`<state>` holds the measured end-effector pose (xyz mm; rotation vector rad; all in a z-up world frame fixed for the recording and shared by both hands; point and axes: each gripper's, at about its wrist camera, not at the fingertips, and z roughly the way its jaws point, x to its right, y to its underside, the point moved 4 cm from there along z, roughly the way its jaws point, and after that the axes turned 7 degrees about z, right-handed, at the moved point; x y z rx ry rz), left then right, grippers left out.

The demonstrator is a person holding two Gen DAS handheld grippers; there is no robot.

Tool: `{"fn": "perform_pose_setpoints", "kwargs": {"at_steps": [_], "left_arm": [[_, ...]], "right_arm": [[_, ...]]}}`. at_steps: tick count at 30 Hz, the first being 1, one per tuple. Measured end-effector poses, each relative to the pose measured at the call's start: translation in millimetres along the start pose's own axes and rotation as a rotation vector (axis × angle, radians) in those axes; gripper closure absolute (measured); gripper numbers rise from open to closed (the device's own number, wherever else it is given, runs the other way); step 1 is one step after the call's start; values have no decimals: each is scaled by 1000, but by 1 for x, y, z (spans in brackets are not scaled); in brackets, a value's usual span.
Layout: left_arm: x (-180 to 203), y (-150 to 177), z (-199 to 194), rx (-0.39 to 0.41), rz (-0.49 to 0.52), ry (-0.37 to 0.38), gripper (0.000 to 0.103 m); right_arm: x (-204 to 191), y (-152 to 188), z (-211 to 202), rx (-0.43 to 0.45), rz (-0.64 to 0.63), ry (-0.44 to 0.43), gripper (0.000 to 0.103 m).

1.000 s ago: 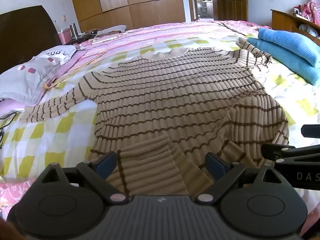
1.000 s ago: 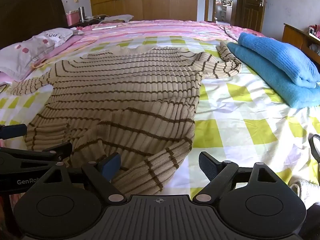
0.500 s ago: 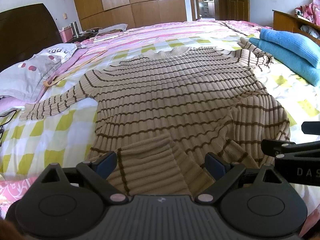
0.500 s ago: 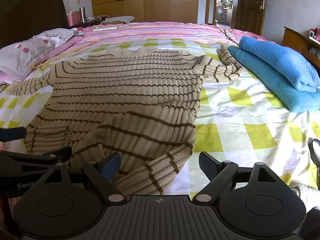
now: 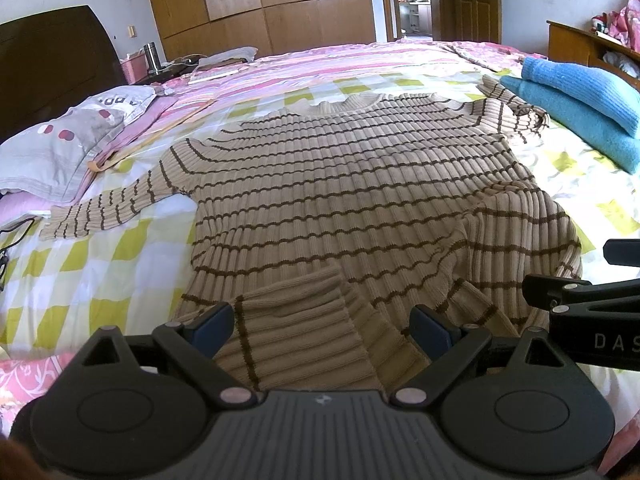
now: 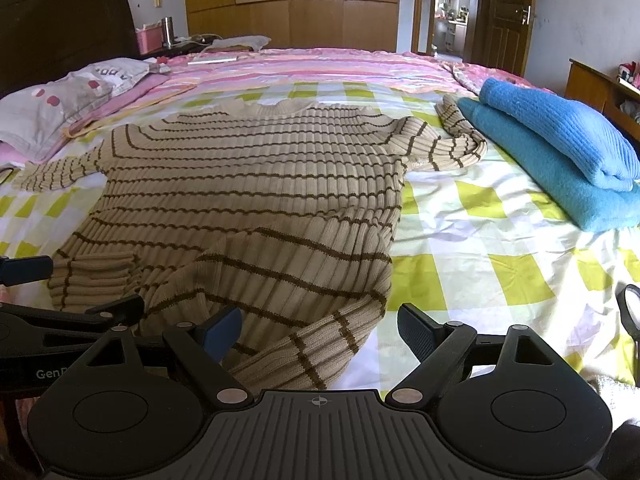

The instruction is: Fold small clothes

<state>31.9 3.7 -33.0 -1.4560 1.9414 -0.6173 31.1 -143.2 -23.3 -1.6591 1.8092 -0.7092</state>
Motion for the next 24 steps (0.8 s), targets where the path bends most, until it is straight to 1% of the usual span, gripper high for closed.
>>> {"fn": "perform_pose_setpoints", "kwargs": {"at_steps": [11,24], "left_arm": [[-3,0,0,0,-15,-5,5],[-4,0,0,-1,-15,-6,5]], "right_arm": [[-4,-1,-2,22,-20,7,16],[-4,0,-1,26,-22,5,17]]}}
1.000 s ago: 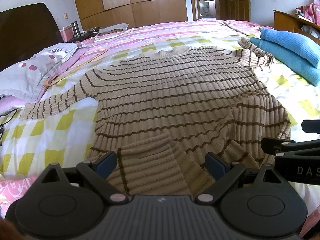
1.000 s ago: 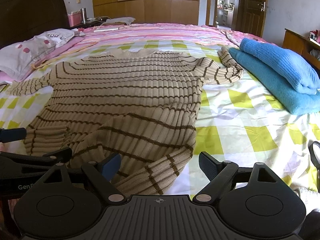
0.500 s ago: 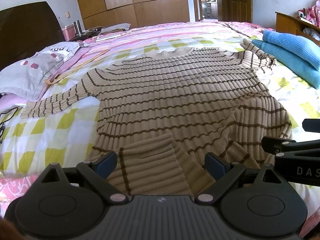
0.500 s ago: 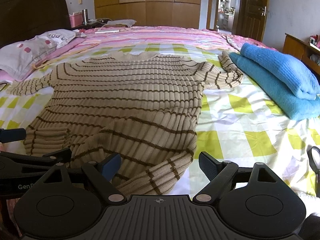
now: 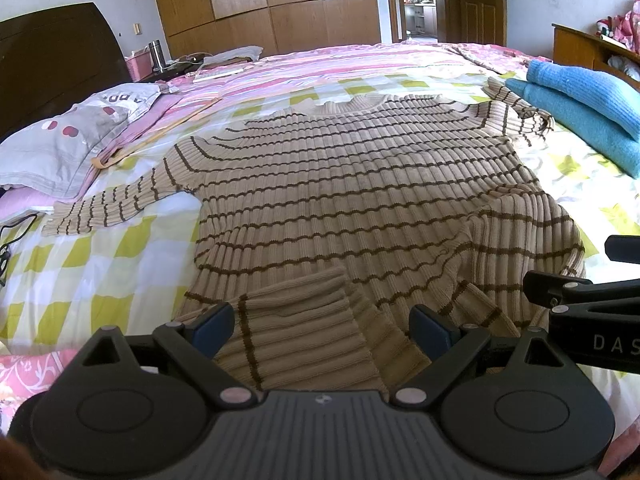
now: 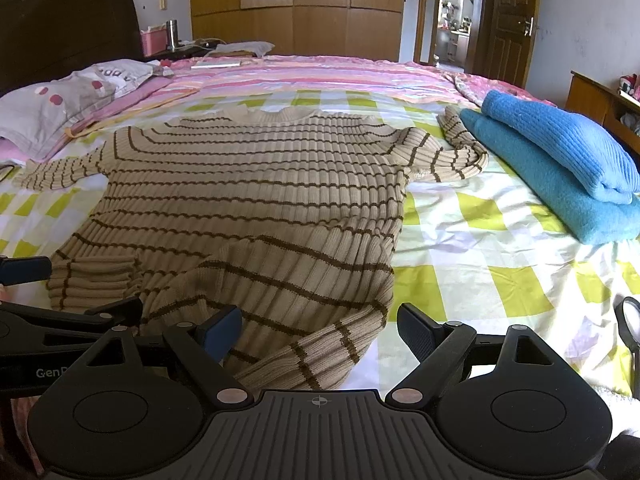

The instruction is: Fold small clothes

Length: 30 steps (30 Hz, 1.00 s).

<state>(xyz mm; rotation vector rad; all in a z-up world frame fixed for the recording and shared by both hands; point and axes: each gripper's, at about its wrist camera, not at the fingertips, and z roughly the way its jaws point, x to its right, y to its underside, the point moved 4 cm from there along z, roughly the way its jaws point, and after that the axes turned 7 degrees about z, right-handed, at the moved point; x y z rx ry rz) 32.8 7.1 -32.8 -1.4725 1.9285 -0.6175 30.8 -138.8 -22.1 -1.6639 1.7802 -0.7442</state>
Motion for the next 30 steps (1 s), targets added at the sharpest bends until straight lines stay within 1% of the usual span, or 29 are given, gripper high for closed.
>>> {"fn": "perform_pose_setpoints", "kwargs": {"at_steps": [30], "left_arm": [[1,0,1,-3,2,-2,6]], "right_arm": [[1,-1,2,3,-3,-6,17]]}}
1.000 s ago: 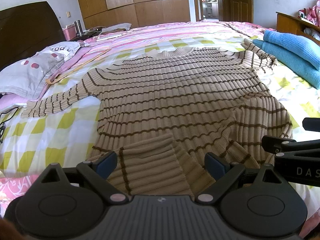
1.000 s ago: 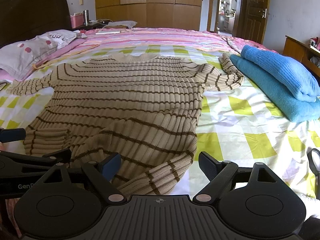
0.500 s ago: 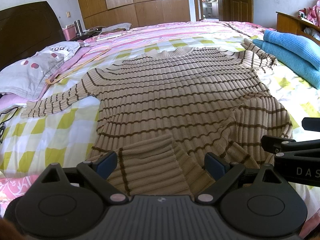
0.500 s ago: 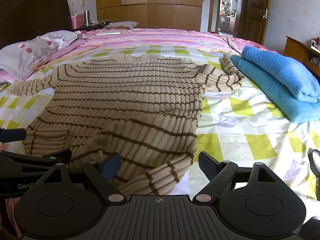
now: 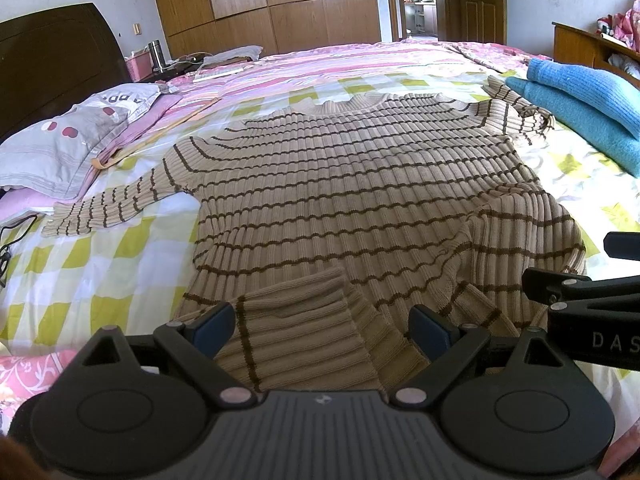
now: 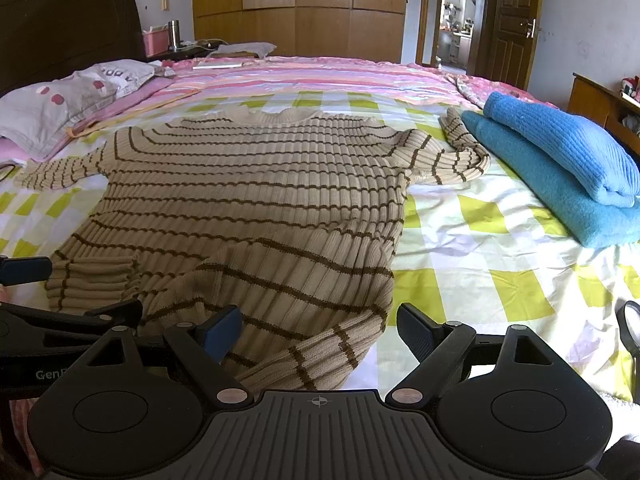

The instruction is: Fold small clothes

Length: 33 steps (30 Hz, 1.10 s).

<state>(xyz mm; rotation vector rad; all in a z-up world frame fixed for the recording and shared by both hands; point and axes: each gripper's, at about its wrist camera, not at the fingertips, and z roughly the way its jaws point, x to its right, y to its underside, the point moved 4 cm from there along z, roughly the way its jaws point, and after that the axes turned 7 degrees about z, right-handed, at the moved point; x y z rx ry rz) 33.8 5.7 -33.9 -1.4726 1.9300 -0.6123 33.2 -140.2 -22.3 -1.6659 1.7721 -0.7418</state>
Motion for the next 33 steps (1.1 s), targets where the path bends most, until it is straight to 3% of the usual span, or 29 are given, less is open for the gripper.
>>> {"fn": "perform_pose_setpoints", "kwargs": {"at_steps": [23,33], "left_arm": [[1,-5,0,14,9,-10,6],[-1,-22,-8,66,6,7,6]], "right_arm": [[0,-4,3,7,1,-8,17],[7,-16,-2,36,35,-29,19]]}}
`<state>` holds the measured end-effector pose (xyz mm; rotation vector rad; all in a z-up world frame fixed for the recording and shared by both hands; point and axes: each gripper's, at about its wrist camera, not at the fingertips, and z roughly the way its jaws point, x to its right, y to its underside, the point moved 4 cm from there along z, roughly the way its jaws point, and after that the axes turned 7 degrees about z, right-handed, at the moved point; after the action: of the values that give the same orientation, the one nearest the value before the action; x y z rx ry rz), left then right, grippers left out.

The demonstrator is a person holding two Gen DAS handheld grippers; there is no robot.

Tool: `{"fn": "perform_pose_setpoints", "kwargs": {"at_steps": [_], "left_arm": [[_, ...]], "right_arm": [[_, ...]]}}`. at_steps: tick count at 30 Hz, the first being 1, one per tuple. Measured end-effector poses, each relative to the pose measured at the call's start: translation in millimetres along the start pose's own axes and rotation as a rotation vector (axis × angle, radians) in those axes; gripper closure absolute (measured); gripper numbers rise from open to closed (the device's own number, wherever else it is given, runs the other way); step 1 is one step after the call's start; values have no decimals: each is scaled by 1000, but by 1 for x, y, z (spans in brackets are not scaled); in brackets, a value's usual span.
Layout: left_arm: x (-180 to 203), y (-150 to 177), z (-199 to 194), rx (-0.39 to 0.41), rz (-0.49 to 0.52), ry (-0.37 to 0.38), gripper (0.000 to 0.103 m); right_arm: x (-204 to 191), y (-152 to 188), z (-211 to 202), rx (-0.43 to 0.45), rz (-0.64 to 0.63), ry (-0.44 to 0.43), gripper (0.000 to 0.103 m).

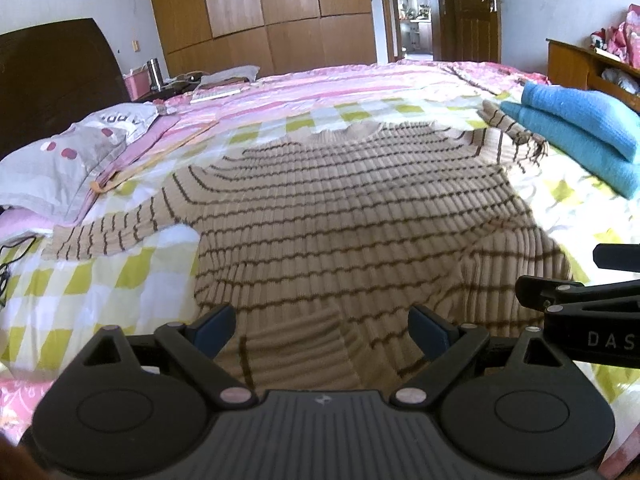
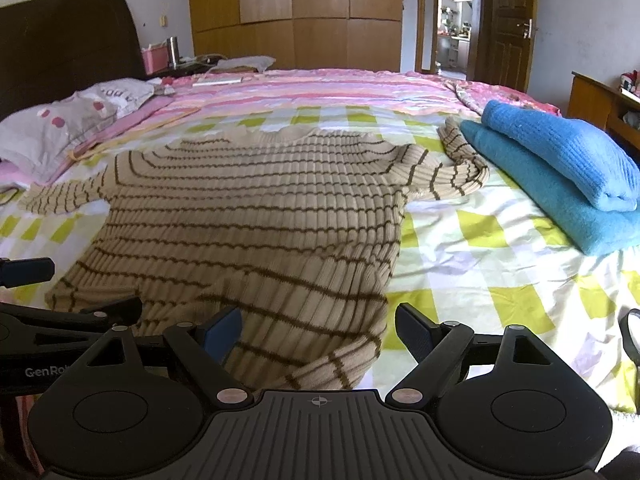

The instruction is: Fold small clothes

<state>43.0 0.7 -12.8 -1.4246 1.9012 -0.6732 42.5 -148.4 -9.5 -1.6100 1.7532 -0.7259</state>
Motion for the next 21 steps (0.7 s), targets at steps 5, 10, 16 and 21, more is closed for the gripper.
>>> {"fn": "perform_pose_setpoints", "kwargs": {"at_steps": [5,10,16,21], "left_arm": [[2,-16,7,20,5,36,5],[8,-35,22,48,12,72,5],[11,-58,47,65,8,97,5],[10,-73,68,66,-8,110,5]], "right_arm": [[8,-12,1,14,31,3,20],[21,-28,15,11,52,29,23],[35,-47,37,3,58,64,28],[47,-67,58,7,50,93,37]]}}
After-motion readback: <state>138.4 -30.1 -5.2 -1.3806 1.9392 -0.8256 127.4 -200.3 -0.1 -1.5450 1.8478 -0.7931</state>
